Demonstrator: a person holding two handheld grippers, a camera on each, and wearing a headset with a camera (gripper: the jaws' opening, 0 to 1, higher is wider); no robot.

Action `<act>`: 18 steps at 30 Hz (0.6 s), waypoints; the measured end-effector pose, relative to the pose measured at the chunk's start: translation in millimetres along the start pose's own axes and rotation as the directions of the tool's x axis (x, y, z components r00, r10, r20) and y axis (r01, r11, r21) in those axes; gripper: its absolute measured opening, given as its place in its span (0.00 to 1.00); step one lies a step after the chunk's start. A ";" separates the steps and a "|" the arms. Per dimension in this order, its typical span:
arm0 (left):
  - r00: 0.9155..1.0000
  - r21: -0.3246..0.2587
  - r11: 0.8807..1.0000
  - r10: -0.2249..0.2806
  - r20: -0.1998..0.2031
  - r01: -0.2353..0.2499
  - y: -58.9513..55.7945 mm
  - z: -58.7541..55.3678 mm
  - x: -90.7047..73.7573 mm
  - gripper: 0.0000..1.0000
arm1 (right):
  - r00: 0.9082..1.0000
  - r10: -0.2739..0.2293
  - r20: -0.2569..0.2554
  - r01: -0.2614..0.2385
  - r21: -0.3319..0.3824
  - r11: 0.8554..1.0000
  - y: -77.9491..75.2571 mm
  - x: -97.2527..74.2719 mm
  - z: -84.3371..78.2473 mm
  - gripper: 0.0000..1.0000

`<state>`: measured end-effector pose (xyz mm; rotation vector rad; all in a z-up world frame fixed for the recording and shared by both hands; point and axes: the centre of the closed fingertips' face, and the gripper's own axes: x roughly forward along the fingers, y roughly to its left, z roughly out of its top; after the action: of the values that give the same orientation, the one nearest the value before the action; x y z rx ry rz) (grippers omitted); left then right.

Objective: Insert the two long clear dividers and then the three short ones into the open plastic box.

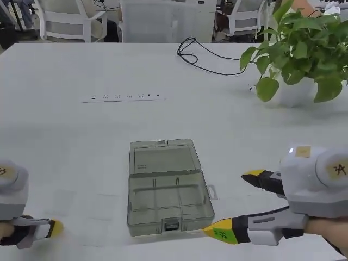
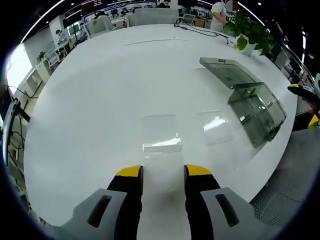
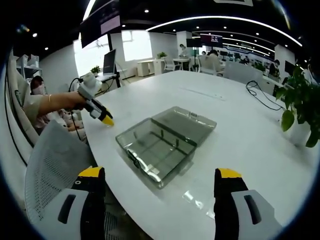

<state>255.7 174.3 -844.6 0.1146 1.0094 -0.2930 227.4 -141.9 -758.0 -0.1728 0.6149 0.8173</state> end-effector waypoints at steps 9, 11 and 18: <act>0.999 -0.034 0.999 0.014 0.036 -0.013 -0.1 2.8 -8.8 0.30 | 1.000 0.000 0.013 -0.001 0.056 0.998 3.0 6.1 4.4 0.87; 0.998 -0.042 0.999 0.016 0.059 -0.014 -1.1 6.0 -12.0 0.30 | 1.000 0.001 0.020 -0.003 0.077 0.997 4.3 7.7 6.2 0.83; 0.988 -0.067 0.998 0.001 0.152 0.010 -16.5 21.3 -29.6 0.30 | 0.994 0.014 0.106 -0.032 0.173 0.984 14.1 17.6 27.7 0.69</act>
<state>253.6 159.2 -807.6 0.0280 0.8673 -0.2672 238.7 -110.9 -744.4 0.0367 0.5869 0.7854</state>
